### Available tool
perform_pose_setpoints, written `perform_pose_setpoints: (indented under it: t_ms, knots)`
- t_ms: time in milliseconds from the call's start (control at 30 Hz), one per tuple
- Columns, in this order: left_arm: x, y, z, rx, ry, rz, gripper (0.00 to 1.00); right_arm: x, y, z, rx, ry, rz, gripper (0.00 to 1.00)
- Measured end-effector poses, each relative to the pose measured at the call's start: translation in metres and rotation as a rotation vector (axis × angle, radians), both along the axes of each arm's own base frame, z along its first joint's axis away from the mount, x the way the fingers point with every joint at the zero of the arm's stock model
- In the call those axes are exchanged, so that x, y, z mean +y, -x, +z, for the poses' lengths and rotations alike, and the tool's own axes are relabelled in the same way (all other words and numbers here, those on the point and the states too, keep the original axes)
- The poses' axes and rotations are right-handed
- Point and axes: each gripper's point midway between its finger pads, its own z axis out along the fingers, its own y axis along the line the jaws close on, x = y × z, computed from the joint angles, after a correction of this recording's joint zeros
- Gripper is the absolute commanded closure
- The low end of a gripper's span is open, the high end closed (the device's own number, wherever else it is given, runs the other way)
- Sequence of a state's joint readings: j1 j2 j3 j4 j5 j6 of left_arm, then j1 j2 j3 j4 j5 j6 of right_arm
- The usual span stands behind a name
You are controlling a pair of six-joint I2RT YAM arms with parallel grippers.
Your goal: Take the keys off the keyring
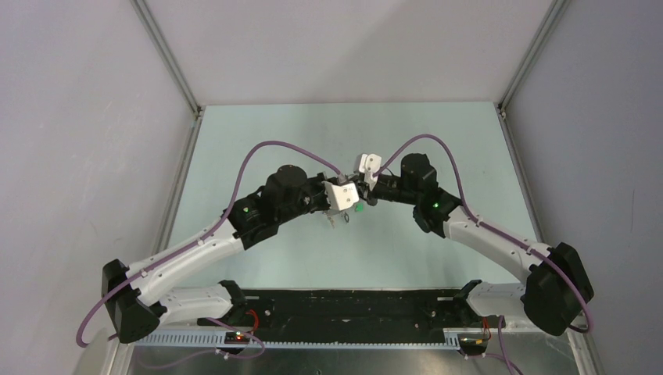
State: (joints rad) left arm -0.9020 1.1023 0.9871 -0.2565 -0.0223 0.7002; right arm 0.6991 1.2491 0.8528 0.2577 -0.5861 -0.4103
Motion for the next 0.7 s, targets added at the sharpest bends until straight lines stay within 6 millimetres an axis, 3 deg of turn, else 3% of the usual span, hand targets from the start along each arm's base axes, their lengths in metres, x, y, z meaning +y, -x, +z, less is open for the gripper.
perform_pose_setpoints:
  t_ms: [300,433,567,700]
  knots:
    - [0.000,-0.002,0.002,-0.009,0.006,0.009,1.00,-0.013,-0.006,0.009,0.102,-0.049,-0.010,1.00]
    - [0.001,-0.003,0.004,-0.015,0.008,0.019,1.00,-0.019,-0.002,0.023,0.121,-0.097,-0.019,1.00]
    - [0.000,-0.003,0.005,-0.017,0.012,0.015,1.00,-0.027,0.008,0.043,0.116,-0.208,-0.024,1.00]
    - [-0.004,-0.002,0.009,-0.025,0.032,-0.002,1.00,-0.031,0.015,0.049,0.133,-0.347,-0.033,1.00]
